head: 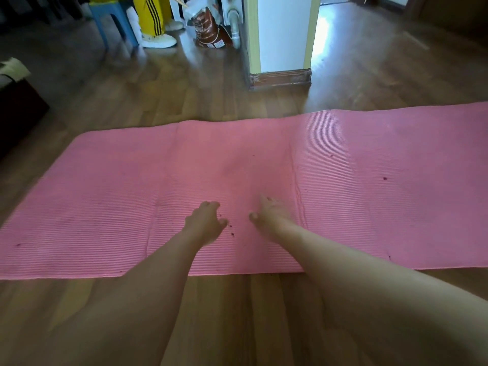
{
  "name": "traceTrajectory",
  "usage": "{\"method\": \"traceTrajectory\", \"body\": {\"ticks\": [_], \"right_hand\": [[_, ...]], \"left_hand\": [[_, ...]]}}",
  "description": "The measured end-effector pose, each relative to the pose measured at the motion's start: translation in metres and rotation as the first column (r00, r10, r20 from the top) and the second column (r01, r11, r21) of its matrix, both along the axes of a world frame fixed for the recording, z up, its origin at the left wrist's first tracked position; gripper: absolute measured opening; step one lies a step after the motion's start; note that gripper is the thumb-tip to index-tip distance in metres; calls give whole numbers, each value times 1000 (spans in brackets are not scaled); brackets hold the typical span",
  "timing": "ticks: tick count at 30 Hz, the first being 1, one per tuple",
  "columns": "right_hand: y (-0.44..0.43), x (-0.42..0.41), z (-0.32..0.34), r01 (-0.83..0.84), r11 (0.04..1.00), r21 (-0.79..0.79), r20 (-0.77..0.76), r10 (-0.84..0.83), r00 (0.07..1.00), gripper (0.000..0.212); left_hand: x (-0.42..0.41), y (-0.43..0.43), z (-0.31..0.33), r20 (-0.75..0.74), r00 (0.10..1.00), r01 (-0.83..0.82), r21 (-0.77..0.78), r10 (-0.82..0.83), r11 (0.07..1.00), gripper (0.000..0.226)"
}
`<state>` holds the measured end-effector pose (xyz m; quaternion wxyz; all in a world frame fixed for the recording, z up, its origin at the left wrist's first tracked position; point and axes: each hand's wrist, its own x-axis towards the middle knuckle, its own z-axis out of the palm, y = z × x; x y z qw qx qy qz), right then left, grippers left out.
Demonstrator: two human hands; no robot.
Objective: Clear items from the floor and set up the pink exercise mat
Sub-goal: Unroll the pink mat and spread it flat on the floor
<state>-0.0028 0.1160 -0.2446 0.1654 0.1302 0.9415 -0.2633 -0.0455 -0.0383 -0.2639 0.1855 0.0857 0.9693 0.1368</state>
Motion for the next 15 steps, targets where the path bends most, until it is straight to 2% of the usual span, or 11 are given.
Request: {"method": "traceTrajectory", "body": {"ticks": [3, 10, 15], "right_hand": [[-4, 2, 21, 10, 1000, 4, -65, -10, 998, 54], [-8, 2, 71, 170, 967, -188, -206, -208, 956, 53], [-6, -3, 115, 185, 937, -296, -312, -278, 909, 50]], "left_hand": [[2, 6, 25, -50, 999, 11, 16, -10, 1000, 59], [11, 21, 89, -172, 985, 56, 112, -36, 992, 54], [13, 19, 137, -232, 972, 68, 185, -24, 980, 51]]}}
